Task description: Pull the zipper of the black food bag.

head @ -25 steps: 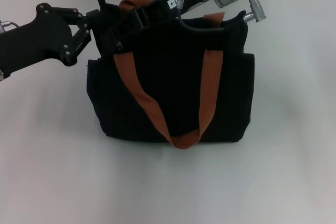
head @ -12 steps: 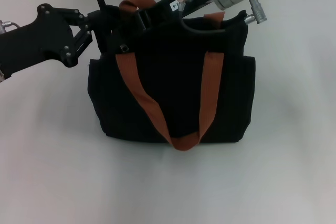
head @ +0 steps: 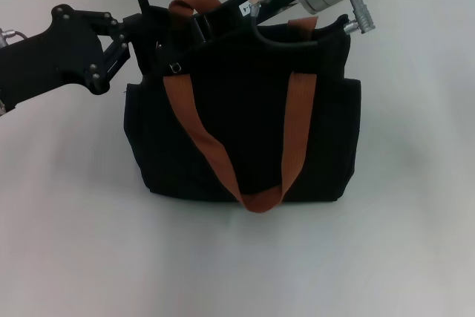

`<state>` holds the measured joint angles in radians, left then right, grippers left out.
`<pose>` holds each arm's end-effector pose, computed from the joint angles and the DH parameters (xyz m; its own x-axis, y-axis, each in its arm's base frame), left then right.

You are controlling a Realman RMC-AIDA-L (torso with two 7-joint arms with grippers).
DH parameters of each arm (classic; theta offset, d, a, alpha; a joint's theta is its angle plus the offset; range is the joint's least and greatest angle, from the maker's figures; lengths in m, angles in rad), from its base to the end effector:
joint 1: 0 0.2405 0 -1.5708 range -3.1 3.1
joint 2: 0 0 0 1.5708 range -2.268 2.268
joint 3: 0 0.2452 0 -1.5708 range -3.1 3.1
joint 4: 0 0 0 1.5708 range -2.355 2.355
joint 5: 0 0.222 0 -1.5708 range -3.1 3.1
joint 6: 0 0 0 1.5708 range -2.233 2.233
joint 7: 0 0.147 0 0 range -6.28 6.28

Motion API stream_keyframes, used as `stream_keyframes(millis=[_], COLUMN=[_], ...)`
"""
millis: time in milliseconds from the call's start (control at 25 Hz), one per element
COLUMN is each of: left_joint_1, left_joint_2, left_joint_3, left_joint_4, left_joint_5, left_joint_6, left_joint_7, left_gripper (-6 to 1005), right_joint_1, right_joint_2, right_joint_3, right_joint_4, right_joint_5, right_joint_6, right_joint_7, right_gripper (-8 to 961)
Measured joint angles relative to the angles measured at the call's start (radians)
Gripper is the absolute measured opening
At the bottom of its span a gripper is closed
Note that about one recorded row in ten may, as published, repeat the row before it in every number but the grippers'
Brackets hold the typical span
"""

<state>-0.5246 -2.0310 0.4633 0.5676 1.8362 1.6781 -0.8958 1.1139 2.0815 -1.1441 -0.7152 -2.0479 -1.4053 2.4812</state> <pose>-0.2630 0.3385 0.0517 0.7766 -0.1413 0.6139 0.2226 -0.8501 -0.4773 0.0287 0.4086 -0.0537 0.7245 -0.6781 -0.1237 -0.6692 -0.7350 0.1093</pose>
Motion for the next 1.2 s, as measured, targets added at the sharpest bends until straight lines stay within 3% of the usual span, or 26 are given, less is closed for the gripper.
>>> stream_keyframes(millis=[480, 680, 960, 1200], left_joint_1=[0.005, 0.007, 0.016, 0.022], left_joint_2=[0.0, 0.0, 0.002, 0.005], left_joint_3=[0.0, -0.001, -0.003, -0.003], left_joint_4=[0.004, 0.005, 0.005, 0.005], left_joint_5=[-0.002, -0.005, -0.024, -0.029], left_joint_6=[0.012, 0.012, 0.013, 0.013], left_joint_7=[0.0, 0.0, 0.0, 0.0], left_gripper=[57, 58, 59, 60], right_joint_1=[-0.001, -0.008, -0.076, -0.094], right_joint_2=[0.002, 0.003, 0.004, 0.004], right_joint_3=[-0.014, -0.024, -0.116, -0.117], right_joint_4=[-0.01, -0.047, -0.232, -0.258], right_joint_5=[-0.002, -0.021, -0.08, -0.098], right_joint_6=[0.011, 0.01, 0.007, -0.002], right_joint_7=[-0.027, 0.001, 0.145, 0.183], right_gripper=[1, -2, -3, -3])
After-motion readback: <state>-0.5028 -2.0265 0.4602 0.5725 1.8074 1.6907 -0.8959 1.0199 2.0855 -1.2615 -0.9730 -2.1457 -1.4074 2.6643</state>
